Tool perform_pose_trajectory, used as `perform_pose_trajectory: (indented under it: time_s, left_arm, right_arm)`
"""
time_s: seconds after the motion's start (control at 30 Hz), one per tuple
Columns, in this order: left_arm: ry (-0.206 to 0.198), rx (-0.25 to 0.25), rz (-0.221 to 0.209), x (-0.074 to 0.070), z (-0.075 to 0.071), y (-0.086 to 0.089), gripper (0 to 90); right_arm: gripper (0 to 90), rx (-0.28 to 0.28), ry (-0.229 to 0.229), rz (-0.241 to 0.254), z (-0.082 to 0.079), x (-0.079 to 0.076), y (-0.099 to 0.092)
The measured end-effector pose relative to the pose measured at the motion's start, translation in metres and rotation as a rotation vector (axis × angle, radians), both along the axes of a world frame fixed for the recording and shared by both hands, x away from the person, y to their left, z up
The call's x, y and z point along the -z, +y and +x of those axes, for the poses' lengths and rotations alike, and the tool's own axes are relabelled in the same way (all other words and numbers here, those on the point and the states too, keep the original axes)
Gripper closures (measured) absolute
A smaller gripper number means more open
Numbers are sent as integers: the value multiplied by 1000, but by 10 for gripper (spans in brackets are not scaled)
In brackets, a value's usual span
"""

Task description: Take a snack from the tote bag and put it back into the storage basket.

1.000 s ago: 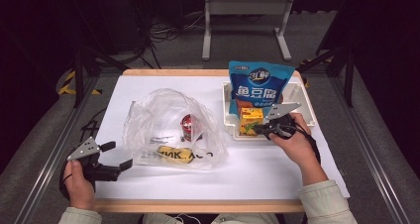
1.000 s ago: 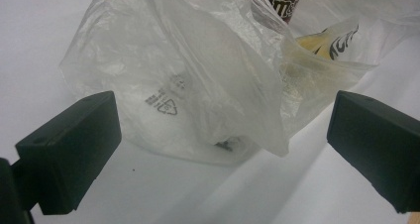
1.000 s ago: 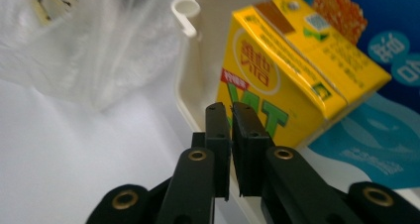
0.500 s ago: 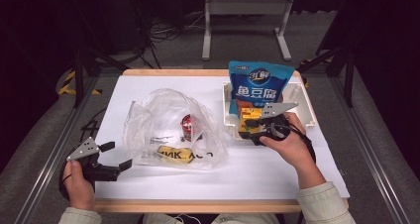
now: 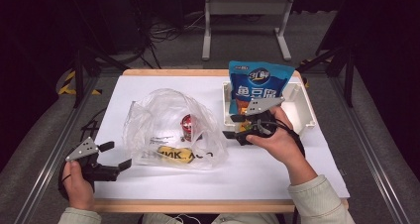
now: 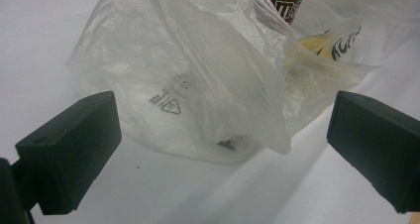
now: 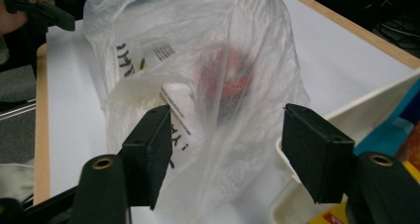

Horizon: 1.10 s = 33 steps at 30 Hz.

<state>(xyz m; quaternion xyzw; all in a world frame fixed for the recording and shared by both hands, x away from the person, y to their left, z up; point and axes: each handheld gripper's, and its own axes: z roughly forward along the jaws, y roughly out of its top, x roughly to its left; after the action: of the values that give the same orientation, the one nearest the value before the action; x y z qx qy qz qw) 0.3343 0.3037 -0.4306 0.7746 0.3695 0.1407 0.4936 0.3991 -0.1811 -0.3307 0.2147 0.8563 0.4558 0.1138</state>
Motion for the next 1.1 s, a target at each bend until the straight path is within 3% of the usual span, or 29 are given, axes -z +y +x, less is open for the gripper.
perform_pose_trajectory:
  time_s: [0.4, 0.6, 0.93, 1.1]
  left_arm:
    - [-1, 0, 2, 0, 0, 0, 9]
    - [-1, 2, 1, 0, 0, 1, 9]
    - [-1, -2, -5, -1, -1, 3, 9]
    - [-1, -1, -4, -1, -1, 3, 9]
  right_arm:
    - [293, -50, -12, -3, 1, -12, 29]
    - [269, -84, -24, -10, 6, -17, 56]
    - [240, -130, -26, -29, 16, -16, 92]
    - [222, -127, -34, -37, 21, -13, 105]
